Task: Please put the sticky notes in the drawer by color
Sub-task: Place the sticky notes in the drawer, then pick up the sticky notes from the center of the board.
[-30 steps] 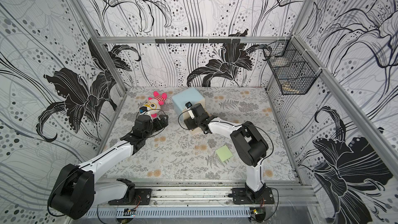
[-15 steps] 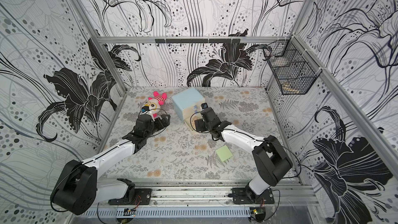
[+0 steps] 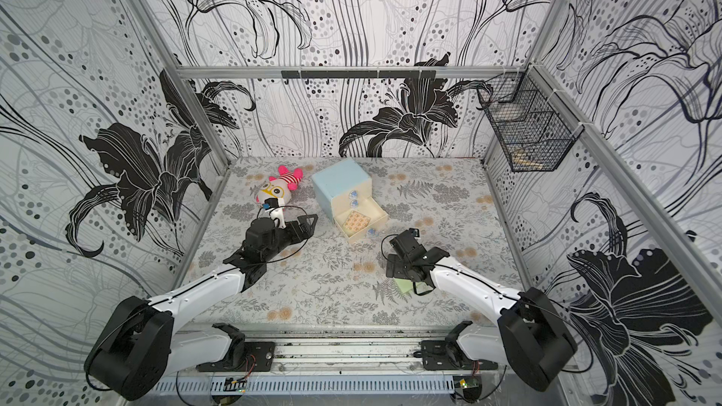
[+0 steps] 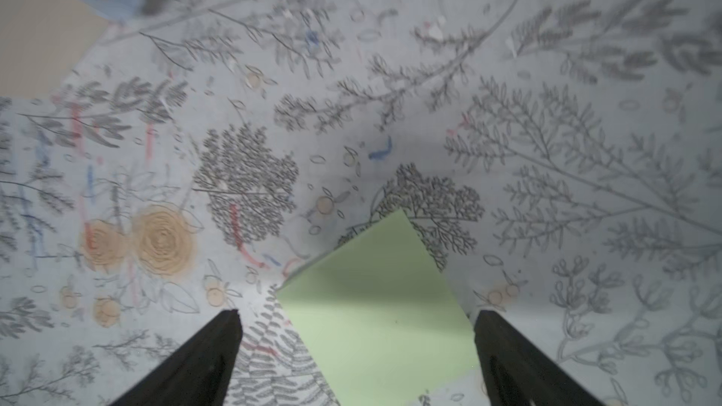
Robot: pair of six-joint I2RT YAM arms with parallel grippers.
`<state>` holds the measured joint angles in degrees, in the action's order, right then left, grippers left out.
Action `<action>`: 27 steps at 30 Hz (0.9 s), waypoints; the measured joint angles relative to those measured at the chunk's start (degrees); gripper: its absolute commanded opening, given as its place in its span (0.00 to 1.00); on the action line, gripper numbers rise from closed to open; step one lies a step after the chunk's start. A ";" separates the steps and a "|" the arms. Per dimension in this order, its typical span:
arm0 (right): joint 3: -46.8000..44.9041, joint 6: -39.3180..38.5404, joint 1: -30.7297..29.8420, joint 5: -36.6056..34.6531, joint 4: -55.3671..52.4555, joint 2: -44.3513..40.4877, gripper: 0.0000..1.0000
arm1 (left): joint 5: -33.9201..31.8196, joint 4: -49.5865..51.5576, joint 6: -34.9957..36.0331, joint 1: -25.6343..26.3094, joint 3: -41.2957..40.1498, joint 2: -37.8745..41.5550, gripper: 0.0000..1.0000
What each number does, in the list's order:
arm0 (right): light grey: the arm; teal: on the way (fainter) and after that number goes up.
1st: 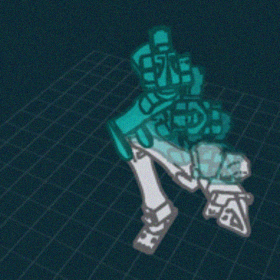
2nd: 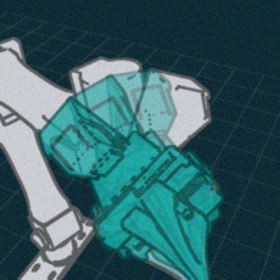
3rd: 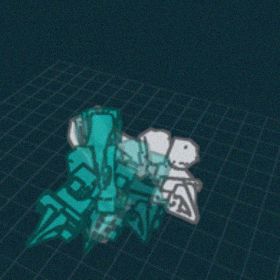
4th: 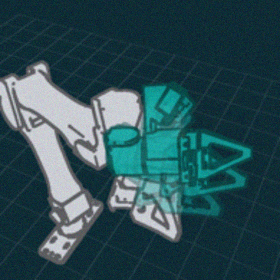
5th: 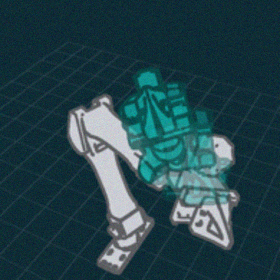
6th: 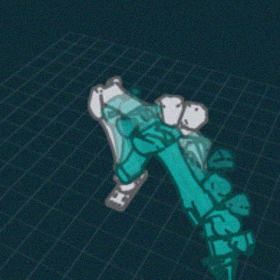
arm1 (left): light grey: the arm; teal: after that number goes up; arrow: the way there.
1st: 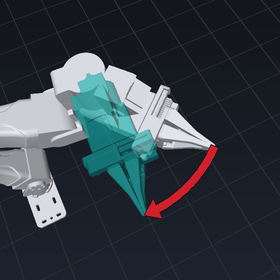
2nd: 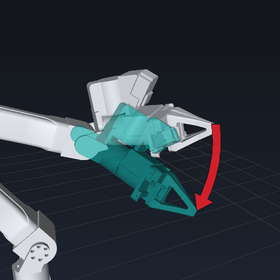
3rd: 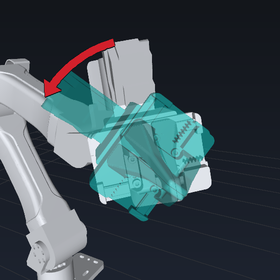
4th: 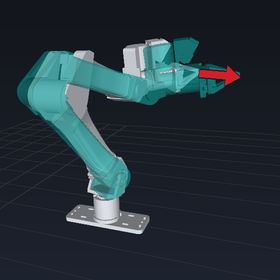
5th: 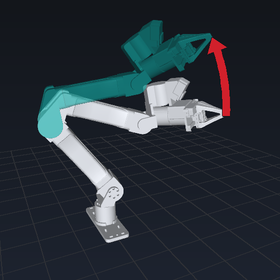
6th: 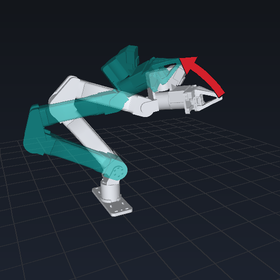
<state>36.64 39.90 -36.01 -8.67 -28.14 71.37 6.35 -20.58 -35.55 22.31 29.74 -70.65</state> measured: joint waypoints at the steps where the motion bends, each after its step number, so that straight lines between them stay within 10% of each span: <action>1: -0.87 0.33 0.48 0.85 0.02 0.00 0.99 | 0.37 -0.63 0.09 0.17 0.00 -0.11 0.97; 27: -0.39 2.40 -5.49 12.76 3.91 3.56 0.98 | 2.32 -5.38 0.02 0.28 0.02 -5.11 0.97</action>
<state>36.25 42.30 -41.50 4.10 -24.23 74.94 8.67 -25.96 -35.53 22.59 29.76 -75.77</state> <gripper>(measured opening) 0.983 0.972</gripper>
